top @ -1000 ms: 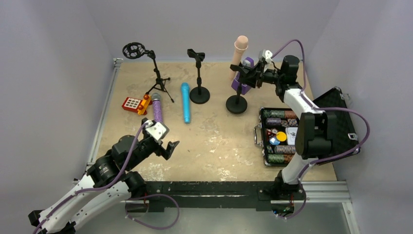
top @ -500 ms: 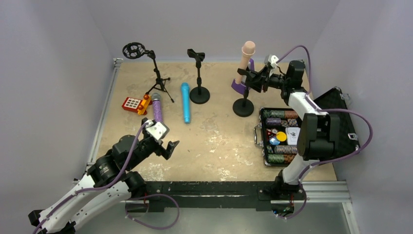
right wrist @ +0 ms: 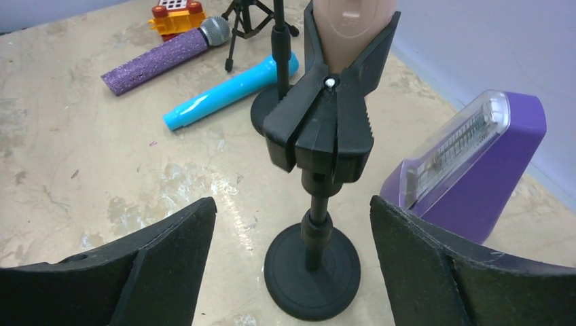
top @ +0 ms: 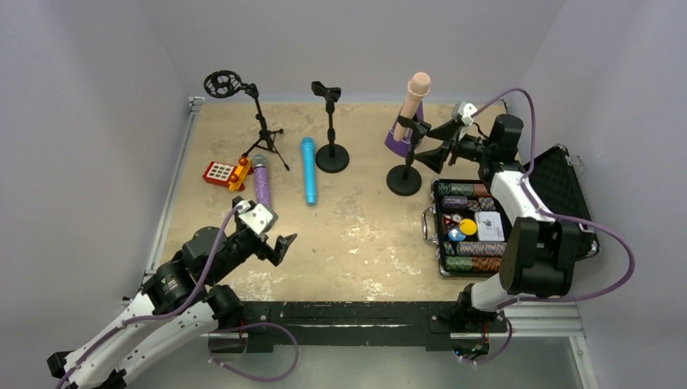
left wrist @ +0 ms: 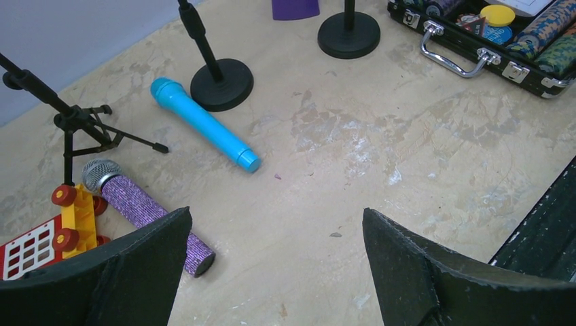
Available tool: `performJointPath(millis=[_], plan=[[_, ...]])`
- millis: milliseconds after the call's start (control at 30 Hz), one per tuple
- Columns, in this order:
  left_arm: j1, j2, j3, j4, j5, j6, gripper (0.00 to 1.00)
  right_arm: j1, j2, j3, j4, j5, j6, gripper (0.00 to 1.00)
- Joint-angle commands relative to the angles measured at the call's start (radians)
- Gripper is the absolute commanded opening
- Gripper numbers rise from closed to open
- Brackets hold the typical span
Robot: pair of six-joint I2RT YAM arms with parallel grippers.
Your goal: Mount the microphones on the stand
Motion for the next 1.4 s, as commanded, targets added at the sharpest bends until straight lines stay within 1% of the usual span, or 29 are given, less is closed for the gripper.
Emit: performJointPath(millis=[0, 100, 167, 267, 333, 400, 500, 600, 733, 833, 900, 1000, 1033, 1100, 1167, 1267, 1367], plan=[[-0.002, -0.012, 0.012, -0.009, -0.02, -0.013, 0.99, -0.014, -0.084, -0.054, -0.077, 0.051, -0.056, 0.88], [-0.003, -0.021, 0.015, -0.012, -0.032, -0.023, 0.99, -0.017, -0.164, -0.107, -0.12, 0.073, -0.078, 0.9], [-0.002, -0.023, 0.021, -0.021, -0.056, -0.035, 0.99, -0.019, -0.203, -0.107, -0.222, 0.104, -0.105, 0.91], [-0.002, -0.024, 0.033, -0.044, -0.12, -0.072, 0.99, -0.021, -0.231, -0.033, -0.518, 0.141, -0.196, 0.92], [-0.002, -0.025, 0.04, -0.056, -0.159, -0.092, 1.0, -0.022, -0.246, 0.013, -0.709, 0.141, -0.297, 0.91], [0.0, -0.032, 0.044, -0.056, -0.19, -0.109, 1.0, -0.026, -0.293, 0.016, -0.837, 0.129, -0.357, 0.9], [-0.001, -0.037, 0.053, -0.053, -0.229, -0.132, 1.0, -0.028, -0.383, -0.011, -0.926, 0.095, -0.419, 0.91], [0.006, -0.023, 0.066, -0.054, -0.241, -0.165, 1.0, -0.028, -0.456, 0.004, -1.021, 0.071, -0.446, 0.91], [0.029, 0.036, 0.096, -0.062, -0.203, -0.246, 1.0, -0.028, -0.505, 0.039, -1.204, 0.024, -0.528, 0.91], [0.052, 0.105, 0.136, -0.047, -0.13, -0.317, 1.0, -0.03, -0.558, -0.022, -1.217, -0.025, -0.544, 0.91], [0.074, 0.162, 0.181, -0.022, -0.067, -0.348, 1.0, -0.029, -0.6, -0.104, -1.173, -0.048, -0.539, 0.92], [0.12, 0.258, 0.243, 0.028, 0.054, -0.37, 1.0, -0.042, -0.646, -0.196, -1.115, -0.085, -0.519, 0.92], [0.139, 0.29, 0.26, 0.049, 0.091, -0.371, 1.0, -0.05, -0.66, -0.209, -1.124, -0.077, -0.547, 0.92], [0.177, 0.356, 0.284, 0.098, 0.154, -0.371, 1.0, -0.058, -0.687, -0.223, -1.087, -0.065, -0.514, 0.92], [0.229, 0.423, 0.296, 0.165, 0.229, -0.372, 1.0, -0.062, -0.699, -0.236, -1.073, -0.075, -0.509, 0.92], [0.322, 0.559, 0.298, 0.334, 0.361, -0.384, 1.0, -0.062, -0.696, -0.23, -1.077, -0.07, -0.51, 0.92], [0.409, 0.711, 0.352, 0.462, 0.431, -0.391, 1.0, -0.062, -0.691, -0.217, -1.089, -0.08, -0.513, 0.92]])
